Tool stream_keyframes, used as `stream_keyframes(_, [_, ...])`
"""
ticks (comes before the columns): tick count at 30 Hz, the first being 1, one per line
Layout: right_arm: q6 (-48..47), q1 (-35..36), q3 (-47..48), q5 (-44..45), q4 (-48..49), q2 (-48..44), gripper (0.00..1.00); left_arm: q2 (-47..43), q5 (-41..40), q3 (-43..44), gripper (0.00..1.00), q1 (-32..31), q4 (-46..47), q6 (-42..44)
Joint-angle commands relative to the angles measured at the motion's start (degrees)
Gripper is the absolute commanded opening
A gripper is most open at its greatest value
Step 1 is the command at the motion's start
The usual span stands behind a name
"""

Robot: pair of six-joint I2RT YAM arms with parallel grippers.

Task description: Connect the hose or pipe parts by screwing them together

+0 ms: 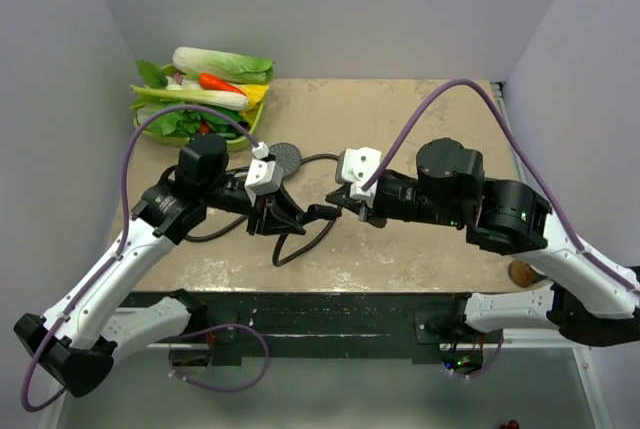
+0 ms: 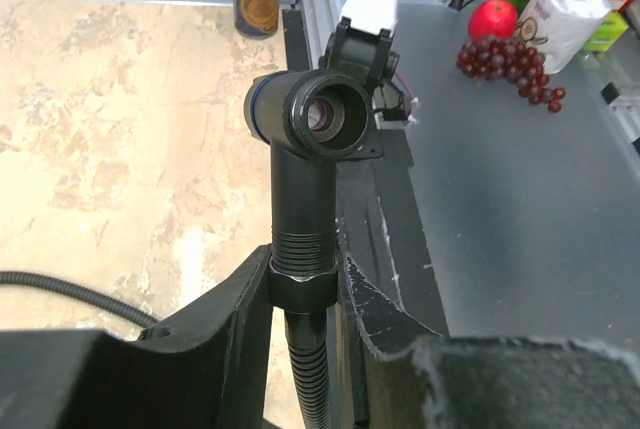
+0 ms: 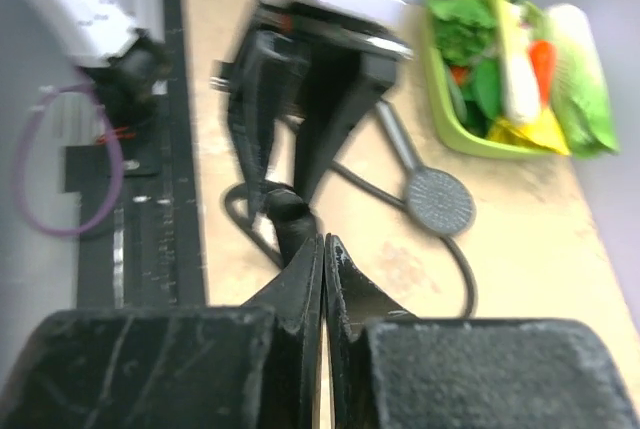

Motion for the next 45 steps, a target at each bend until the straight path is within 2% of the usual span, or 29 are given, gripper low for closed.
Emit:
stream_keyframes(1, [0.46, -1.74, -5.32, 9.53, 4.21, -2.69, 0.00, -2.28, 5.56, 0.39, 0.00, 0.54, 6.16, -4.05])
stream_keyframes(6, [-0.42, -6.83, -9.63, 6.73, 5.26, -1.20, 0.00, -2.72, 6.88, 0.65, 0.00, 0.63, 6.68, -5.11])
stream_keyframes(10, [-0.60, -10.80, -9.90, -0.56, 7.19, -1.99, 0.00, -3.07, 7.15, 0.91, 0.00, 0.89, 6.51, -5.46])
stream_keyframes(20, [-0.95, -10.89, -9.28, -11.99, 4.03, -2.34, 0.00, -3.25, 6.45, 0.30, 0.00, 1.24, 8.09, -6.60])
stream_keyframes(45, [3.09, -10.80, -6.57, -27.20, 0.87, -3.49, 0.00, -2.10, 1.79, 0.47, 0.00, 1.86, 10.37, -9.15])
